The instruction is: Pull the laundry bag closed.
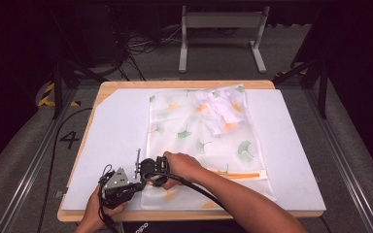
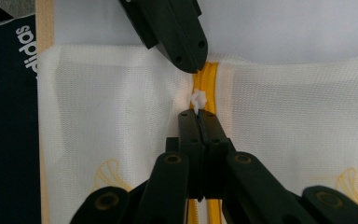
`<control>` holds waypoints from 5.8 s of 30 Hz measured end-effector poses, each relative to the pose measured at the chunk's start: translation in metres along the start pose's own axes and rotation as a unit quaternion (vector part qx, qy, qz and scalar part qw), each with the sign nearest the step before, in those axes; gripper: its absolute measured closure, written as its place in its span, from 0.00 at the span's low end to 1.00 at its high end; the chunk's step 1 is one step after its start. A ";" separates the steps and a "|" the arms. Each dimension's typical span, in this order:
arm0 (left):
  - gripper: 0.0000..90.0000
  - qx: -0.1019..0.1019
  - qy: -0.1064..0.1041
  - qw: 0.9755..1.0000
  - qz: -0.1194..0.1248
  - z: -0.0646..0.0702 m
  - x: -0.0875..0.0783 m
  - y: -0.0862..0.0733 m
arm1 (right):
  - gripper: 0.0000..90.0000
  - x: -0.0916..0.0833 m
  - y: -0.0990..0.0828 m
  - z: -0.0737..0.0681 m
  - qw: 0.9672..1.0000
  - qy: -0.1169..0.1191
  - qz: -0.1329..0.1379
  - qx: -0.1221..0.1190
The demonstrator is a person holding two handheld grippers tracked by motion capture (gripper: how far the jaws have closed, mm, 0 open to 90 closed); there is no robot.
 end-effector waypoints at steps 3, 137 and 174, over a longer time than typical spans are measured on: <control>1.00 0.005 0.004 1.000 -0.004 0.000 0.000 0.000 | 1.00 0.000 0.000 0.000 1.000 -0.003 -0.005 -0.005; 0.92 0.000 0.070 0.995 0.065 -0.020 -0.036 0.003 | 0.88 -0.106 -0.331 0.045 0.903 -0.142 0.314 0.257; 0.12 -0.038 0.169 0.984 0.035 -0.040 -0.046 -0.024 | 0.14 -0.080 -0.377 0.057 0.844 -0.233 0.354 0.329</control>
Point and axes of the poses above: each handheld gripper's, and its own axes: x roughly forward along the jaws, y roughly out of its top, z roughly to its right, the point moved 4 cm from there along x, roughly forward along the jaws, and after that the axes turned 13 degrees about x, right-handed, at the moved point
